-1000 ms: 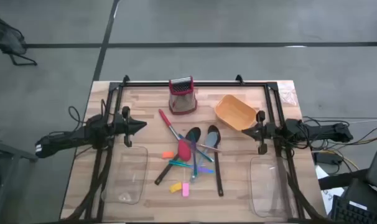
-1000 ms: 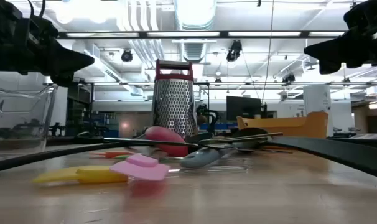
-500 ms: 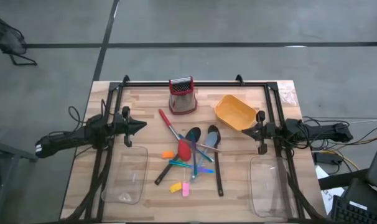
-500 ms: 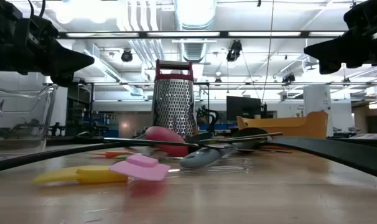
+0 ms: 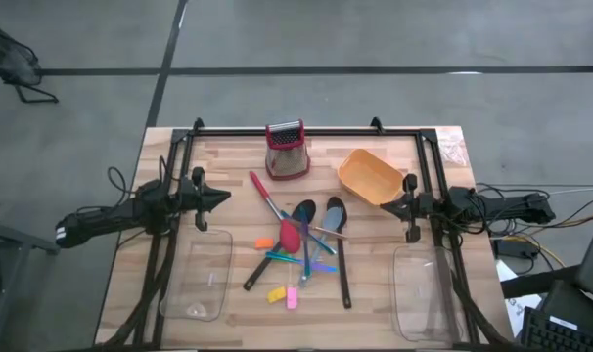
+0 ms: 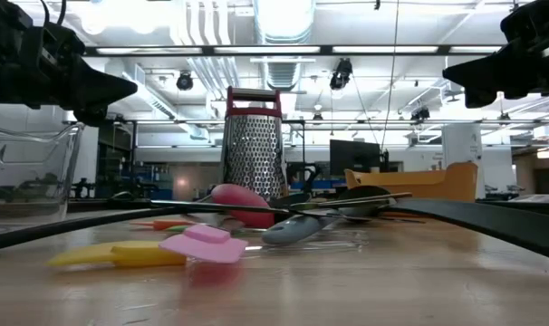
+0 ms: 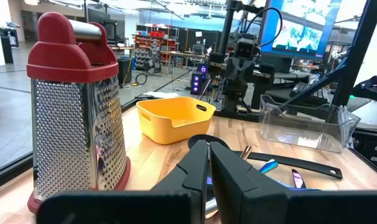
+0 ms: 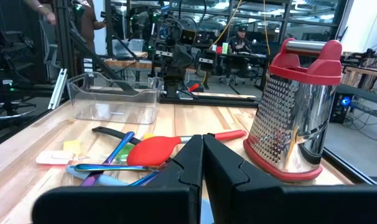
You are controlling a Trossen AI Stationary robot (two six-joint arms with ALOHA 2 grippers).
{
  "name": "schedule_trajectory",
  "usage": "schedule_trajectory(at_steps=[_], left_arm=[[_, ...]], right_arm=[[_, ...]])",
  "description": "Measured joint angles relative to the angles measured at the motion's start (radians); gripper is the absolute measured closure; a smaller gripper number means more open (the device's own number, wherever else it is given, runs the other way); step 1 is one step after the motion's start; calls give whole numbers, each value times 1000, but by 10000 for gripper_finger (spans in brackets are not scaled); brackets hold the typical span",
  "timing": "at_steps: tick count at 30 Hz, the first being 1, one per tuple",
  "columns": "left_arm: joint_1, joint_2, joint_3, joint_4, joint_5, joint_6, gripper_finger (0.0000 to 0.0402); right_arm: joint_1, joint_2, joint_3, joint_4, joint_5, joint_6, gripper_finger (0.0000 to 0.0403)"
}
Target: Pick & Place Kitchen Items
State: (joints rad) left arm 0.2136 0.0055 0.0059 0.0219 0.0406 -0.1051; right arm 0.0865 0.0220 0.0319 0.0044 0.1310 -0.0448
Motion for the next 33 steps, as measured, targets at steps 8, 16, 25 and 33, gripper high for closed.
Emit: schedule_trajectory(at_steps=[8,16,25,33], left_arm=[[0,0,0,0,0,0,378],[0,0,0,0,0,0,378],[0,0,0,0,0,0,378],[0,0,0,0,0,0,378]], right_arm=[[0,1,0,22,0,59,394],[0,5,0,202,0,270,394],[-3,152,19,417,49,277,394],[-3,537,198,324,52,400,371]])
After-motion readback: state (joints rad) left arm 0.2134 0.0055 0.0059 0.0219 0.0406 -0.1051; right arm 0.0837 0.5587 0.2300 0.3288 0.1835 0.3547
